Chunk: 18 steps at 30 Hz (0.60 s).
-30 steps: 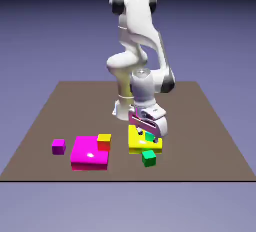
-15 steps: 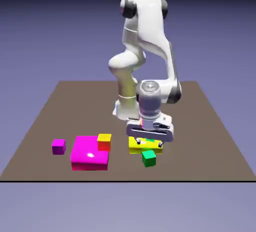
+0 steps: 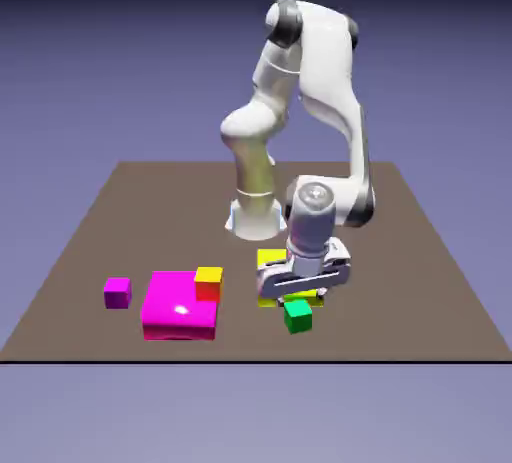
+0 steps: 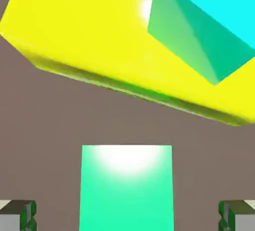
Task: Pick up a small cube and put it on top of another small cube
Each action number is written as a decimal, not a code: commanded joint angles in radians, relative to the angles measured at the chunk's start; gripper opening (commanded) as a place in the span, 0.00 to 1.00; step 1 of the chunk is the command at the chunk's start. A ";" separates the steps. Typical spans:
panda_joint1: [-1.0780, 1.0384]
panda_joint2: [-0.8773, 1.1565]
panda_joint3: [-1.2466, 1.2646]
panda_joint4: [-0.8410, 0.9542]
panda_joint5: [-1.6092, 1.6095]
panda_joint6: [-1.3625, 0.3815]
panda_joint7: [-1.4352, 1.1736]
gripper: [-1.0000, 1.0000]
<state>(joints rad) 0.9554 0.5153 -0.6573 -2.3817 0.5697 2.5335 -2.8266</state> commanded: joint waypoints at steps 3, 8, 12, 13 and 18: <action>-0.026 0.032 0.035 0.003 0.037 0.025 -0.025 0.00; 0.107 -0.134 -0.144 -0.013 -0.152 -0.102 0.104 0.00; 0.000 -0.118 -0.151 0.044 -0.085 -0.155 0.278 0.00; -0.028 -0.111 -0.159 0.055 -0.065 -0.169 0.321 0.00; -0.168 -0.078 -0.203 0.112 0.035 -0.239 0.539 0.00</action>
<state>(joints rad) 0.7879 0.4373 -0.8601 -2.2698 0.6010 2.2949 -2.2855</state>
